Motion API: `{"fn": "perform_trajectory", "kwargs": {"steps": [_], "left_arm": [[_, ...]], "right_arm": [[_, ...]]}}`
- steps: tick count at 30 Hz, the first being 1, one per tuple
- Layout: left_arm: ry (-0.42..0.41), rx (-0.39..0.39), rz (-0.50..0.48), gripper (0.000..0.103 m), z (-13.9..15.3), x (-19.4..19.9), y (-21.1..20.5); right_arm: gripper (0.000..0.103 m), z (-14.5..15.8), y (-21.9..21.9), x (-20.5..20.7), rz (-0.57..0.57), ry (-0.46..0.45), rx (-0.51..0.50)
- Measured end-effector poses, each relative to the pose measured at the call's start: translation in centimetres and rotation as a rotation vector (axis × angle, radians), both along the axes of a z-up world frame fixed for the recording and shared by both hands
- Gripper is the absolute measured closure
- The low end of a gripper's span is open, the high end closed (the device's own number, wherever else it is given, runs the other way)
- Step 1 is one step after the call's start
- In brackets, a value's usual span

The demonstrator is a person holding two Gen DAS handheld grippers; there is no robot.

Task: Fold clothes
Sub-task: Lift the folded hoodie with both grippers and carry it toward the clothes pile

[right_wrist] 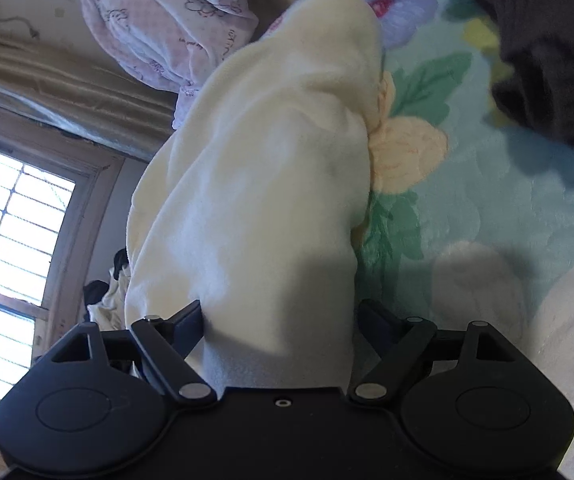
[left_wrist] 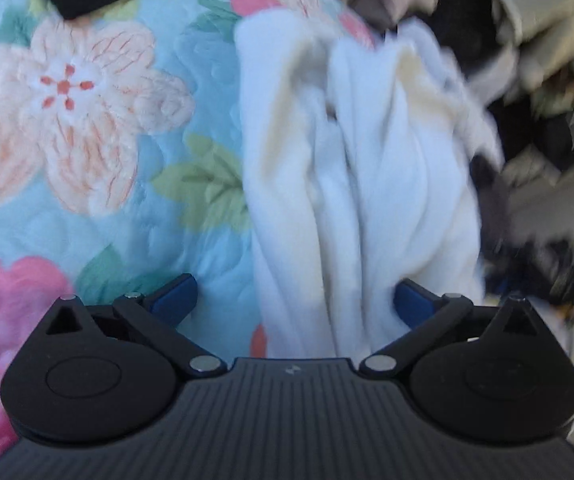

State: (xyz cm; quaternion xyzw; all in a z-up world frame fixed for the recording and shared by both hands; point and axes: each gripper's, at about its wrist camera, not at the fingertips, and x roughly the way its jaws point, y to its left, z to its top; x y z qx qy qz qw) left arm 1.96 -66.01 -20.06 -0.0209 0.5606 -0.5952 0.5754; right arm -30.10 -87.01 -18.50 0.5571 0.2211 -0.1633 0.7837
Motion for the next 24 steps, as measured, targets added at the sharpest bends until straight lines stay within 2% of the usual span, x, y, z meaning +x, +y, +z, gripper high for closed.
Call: {"fn": "perform_trajectory", "kwargs": {"steps": [3,5,6,9,11,13,15,20,24], "left_arm": [[-0.028,-0.038,-0.038,0.000,0.3,-0.9,-1.0],[0.012,-0.078,-0.067,0.034,0.2,-1.7,-1.8],[0.033,-0.099,-0.071,0.034,0.1,-2.0,-2.1],[-0.043,-0.135,-0.080,0.034,0.7,-3.3,-2.3],[-0.057,-0.144,-0.088,0.042,1.2,-3.2,-2.0],[-0.082,-0.153,-0.099,0.046,1.8,-3.2,-1.8],[-0.119,-0.168,-0.110,0.048,2.5,-3.4,-1.8],[-0.193,-0.212,-0.119,0.050,4.7,-4.0,-1.9],[-0.175,-0.227,-0.116,0.050,7.3,-4.1,-2.2]], "right_arm": [[0.009,-0.2,0.0,0.5,-0.003,0.019,-0.004],[0.007,-0.2,-0.1,1.2,-0.002,0.028,-0.016],[0.007,-0.2,-0.1,1.5,-0.008,0.031,-0.025],[0.007,0.1,0.2,2.5,-0.037,0.056,-0.078],[0.009,0.6,0.9,2.7,-0.045,0.028,-0.111],[0.018,1.1,1.3,2.6,-0.061,-0.015,-0.143],[0.041,1.6,1.7,2.4,-0.075,-0.060,-0.173],[0.048,4.4,3.0,2.3,-0.073,-0.134,-0.310],[0.048,7.3,4.3,1.6,-0.068,-0.161,-0.442]]}}
